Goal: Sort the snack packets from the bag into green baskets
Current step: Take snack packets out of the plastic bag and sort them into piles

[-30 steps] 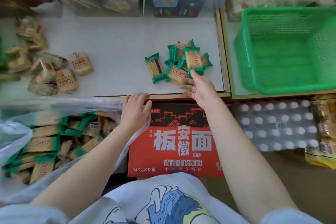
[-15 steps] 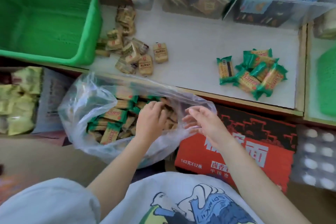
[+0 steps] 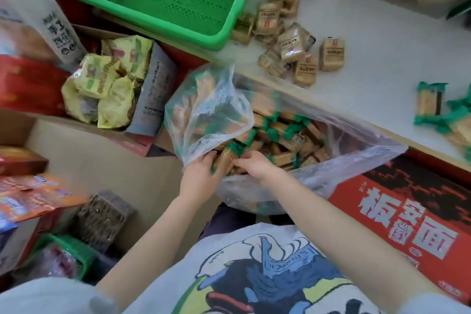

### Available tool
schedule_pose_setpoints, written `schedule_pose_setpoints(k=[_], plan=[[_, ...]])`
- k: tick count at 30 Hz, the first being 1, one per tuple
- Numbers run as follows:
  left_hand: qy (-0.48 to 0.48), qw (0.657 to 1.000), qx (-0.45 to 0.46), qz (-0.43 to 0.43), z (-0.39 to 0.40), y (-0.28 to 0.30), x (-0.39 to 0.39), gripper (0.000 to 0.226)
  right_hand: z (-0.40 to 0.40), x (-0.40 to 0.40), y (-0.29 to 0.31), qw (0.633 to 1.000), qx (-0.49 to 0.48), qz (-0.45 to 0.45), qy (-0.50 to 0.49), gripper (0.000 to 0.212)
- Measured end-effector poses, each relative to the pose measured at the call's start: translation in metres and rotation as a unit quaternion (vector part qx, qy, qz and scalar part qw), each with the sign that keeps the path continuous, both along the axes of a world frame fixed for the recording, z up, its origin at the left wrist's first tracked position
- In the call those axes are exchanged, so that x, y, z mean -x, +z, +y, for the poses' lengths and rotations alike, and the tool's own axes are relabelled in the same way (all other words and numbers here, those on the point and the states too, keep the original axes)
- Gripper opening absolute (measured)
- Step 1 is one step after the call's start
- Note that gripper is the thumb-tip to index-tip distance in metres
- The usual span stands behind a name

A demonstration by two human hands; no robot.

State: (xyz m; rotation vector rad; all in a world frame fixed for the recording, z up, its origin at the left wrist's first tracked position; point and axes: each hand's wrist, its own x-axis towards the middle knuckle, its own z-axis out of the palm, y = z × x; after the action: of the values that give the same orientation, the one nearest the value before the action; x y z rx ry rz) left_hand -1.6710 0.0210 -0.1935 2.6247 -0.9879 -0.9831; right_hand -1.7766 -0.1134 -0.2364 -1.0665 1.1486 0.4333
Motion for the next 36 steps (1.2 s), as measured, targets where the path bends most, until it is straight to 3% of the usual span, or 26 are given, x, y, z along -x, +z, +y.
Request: schedule_pose_setpoints(k=[4,9,14,17,19,21,23,24,28,31,34,36], plan=[[-0.01,1.0,0.008,0.027,0.004,-0.002,-0.01,0.054,0.013,-0.011,-0.01,0.978,-0.087,0.03,-0.188,0.032],[-0.022,0.998,0.006,0.052,0.007,-0.001,-0.017,0.052,0.015,-0.017,0.001,0.986,-0.063,0.014,-0.155,0.039],[0.044,0.992,0.043,0.106,-0.014,0.012,-0.013,0.044,-0.012,0.004,0.039,0.994,-0.004,-0.018,-0.104,0.019],[0.176,0.949,0.08,0.25,-0.042,0.024,-0.001,0.044,-0.034,0.045,0.07,0.99,0.0,-0.066,-0.121,0.02],[0.268,0.879,0.112,0.379,-0.07,0.036,0.014,0.048,-0.046,0.077,0.091,0.98,-0.018,-0.114,-0.164,0.018],[0.284,0.827,0.135,0.467,-0.105,0.051,0.034,0.039,-0.058,0.109,0.104,0.973,-0.014,-0.139,-0.185,0.028],[0.244,0.824,0.135,0.494,-0.14,0.065,0.058,0.031,-0.072,0.142,0.115,0.98,0.019,-0.127,-0.154,0.047],[0.214,0.832,0.133,0.494,-0.157,0.071,0.072,0.027,-0.079,0.158,0.121,0.982,0.041,-0.123,-0.136,0.047],[0.128,0.83,0.141,0.525,-0.216,0.082,0.131,0.013,-0.103,0.219,0.14,0.975,0.123,-0.108,-0.153,0.015],[0.066,0.878,0.154,0.448,-0.253,0.072,0.177,0.02,-0.125,0.26,0.142,0.962,0.158,-0.072,-0.212,0.018],[-0.065,0.963,0.149,0.215,-0.274,0.044,0.208,0.036,-0.154,0.294,0.138,0.927,0.213,0.017,-0.307,0.02],[-0.179,0.974,0.108,0.083,-0.277,0.026,0.216,0.044,-0.176,0.309,0.135,0.901,0.23,0.039,-0.366,0.019]])
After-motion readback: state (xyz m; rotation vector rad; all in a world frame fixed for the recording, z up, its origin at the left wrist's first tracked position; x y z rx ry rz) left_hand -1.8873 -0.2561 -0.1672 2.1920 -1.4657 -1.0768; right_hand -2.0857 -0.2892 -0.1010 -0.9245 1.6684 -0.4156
